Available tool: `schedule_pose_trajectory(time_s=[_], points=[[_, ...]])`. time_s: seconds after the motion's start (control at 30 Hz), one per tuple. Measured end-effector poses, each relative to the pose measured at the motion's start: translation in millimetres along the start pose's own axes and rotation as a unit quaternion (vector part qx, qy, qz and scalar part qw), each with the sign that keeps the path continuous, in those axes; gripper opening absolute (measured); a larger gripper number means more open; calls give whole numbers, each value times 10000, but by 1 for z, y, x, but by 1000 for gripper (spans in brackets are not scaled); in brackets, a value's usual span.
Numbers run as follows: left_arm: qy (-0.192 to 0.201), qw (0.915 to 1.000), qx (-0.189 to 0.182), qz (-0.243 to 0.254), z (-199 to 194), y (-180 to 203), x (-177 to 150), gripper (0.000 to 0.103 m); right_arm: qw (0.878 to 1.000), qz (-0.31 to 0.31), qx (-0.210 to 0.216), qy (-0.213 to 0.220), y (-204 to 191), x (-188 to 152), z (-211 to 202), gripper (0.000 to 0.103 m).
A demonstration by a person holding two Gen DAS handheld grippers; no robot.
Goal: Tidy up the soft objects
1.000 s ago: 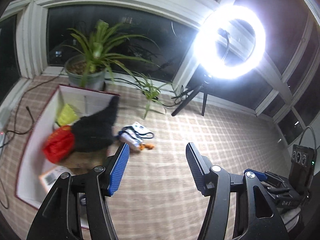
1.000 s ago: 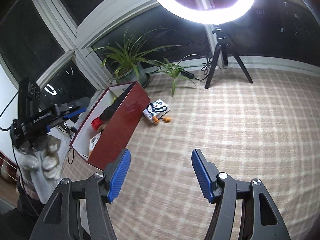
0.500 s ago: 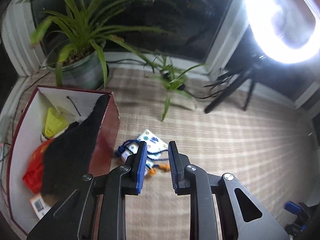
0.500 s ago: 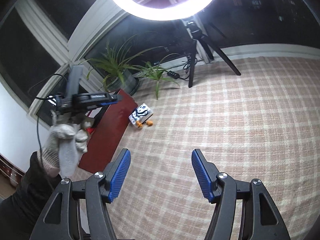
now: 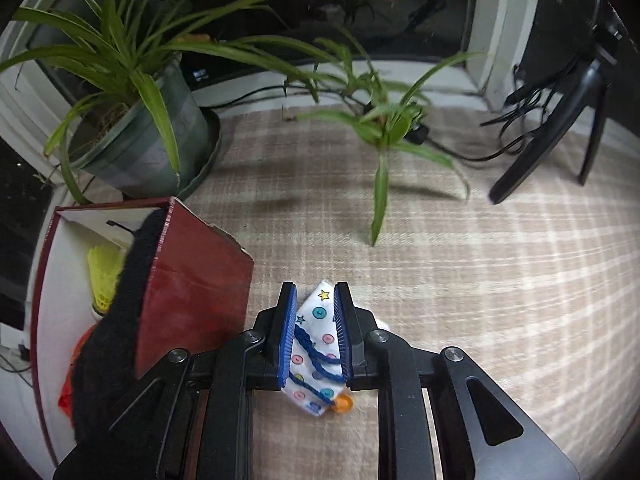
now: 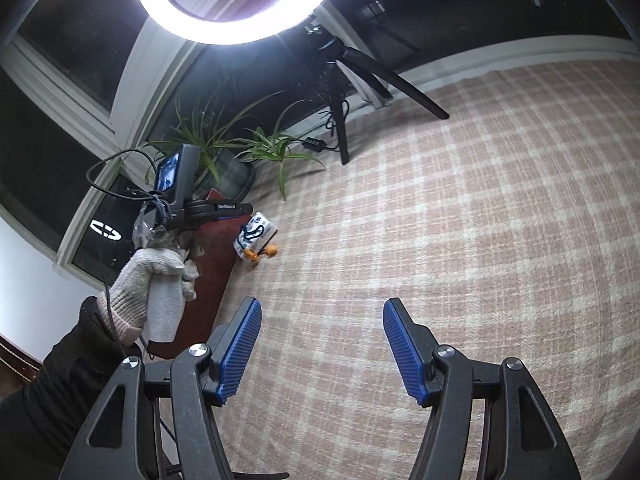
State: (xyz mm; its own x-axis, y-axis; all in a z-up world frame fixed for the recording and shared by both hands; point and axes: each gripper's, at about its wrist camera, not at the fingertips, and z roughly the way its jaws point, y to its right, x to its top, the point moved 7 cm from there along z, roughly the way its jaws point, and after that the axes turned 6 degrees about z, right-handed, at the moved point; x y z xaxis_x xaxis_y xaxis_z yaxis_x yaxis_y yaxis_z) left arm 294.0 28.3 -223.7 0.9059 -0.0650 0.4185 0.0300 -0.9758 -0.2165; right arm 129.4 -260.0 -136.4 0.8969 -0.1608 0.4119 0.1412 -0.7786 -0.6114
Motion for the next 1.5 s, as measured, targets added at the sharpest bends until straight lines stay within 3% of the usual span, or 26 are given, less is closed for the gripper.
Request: schedule_pose_trajectory(time_s=[0.17, 0.37, 0.47, 0.63, 0.83, 1.03, 1.13, 1.33, 1.5], points=[[-172, 9997, 86, -149, 17, -4, -1, 17, 10000, -11, 3, -27, 3, 0, -2, 60], [-149, 9997, 11, -209, 18, -3, -3, 17, 10000, -54, 1, -36, 1, -1, -3, 60], [-53, 9994, 212, -260, 15, -9, 2, 17, 10000, -8, 15, -60, 2, -2, -2, 60], [-165, 9994, 188, -235, 21, -6, 3, 14, 10000, -28, 23, -83, -1, -5, -2, 60], [-156, 9979, -329, -541, 16, 1, -10, 14, 10000, -1, 31, -53, -1, -5, -4, 60], [150, 9926, -804, -900, -2, 18, -43, 14, 10000, -12, 30, -73, -3, -7, -6, 60], [229, 9938, -892, -630, -13, 35, -59, 14, 9999, -73, 29, -93, -8, -9, -7, 60], [184, 9803, -1711, -965, -33, 71, -94, 14, 9999, -124, 71, -90, -15, -9, -9, 59], [126, 9701, -2376, -470, -48, 133, -111, 14, 9999, -131, -22, -57, -11, -12, -19, 59]])
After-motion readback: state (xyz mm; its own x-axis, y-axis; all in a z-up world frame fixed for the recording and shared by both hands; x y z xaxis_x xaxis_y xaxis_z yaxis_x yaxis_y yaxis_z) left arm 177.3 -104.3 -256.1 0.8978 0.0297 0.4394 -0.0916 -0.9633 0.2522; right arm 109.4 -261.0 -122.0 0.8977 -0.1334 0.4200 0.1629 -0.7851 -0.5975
